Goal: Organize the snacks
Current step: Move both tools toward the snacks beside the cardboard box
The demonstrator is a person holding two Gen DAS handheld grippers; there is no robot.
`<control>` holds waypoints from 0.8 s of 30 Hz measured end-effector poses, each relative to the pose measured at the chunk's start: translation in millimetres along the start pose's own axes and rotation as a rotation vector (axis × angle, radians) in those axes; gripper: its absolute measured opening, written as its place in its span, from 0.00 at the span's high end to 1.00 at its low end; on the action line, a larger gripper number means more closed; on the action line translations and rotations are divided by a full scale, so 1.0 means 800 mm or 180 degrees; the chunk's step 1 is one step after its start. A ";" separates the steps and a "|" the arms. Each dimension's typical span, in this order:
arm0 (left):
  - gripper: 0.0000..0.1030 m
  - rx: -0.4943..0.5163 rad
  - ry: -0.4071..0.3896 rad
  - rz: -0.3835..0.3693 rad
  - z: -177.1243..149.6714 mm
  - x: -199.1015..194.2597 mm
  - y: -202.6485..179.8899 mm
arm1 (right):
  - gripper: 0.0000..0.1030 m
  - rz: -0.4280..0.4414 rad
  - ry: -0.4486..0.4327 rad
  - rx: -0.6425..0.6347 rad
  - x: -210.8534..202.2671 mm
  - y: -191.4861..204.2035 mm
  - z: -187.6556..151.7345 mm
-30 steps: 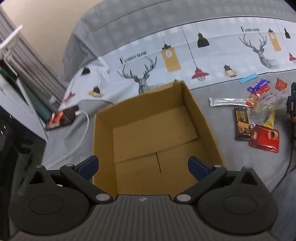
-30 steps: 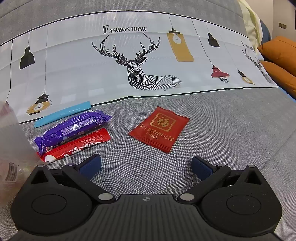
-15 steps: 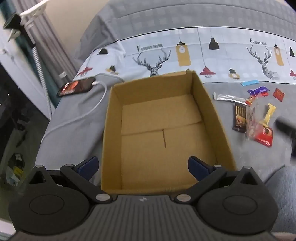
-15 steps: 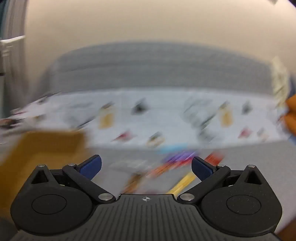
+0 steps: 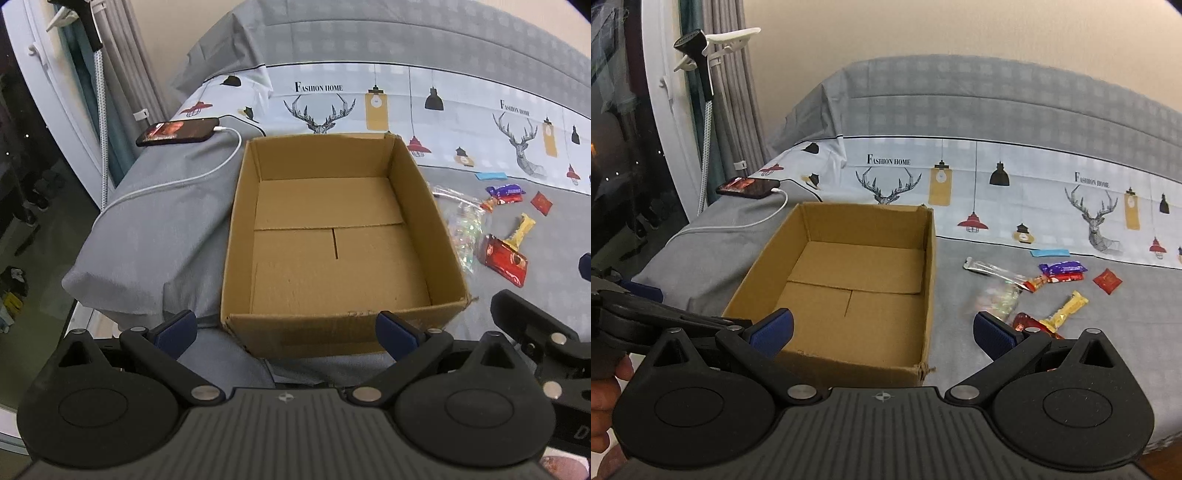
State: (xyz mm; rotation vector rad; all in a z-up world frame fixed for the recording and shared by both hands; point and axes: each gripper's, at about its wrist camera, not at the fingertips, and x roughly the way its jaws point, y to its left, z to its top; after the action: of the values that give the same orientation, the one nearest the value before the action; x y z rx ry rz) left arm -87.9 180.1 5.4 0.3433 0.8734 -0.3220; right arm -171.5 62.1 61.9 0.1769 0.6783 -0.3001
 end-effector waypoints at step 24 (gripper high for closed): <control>0.00 0.0051 0.0090 -0.0087 -0.007 0.014 0.004 | 0.00 -0.0039 0.0135 -0.0063 0.002 0.017 -0.002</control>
State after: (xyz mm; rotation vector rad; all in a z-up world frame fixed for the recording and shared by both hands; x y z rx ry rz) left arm -83.7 183.8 -5.8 0.3516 0.9045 -0.3502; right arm -167.0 74.6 61.0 0.1605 0.7243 -0.3020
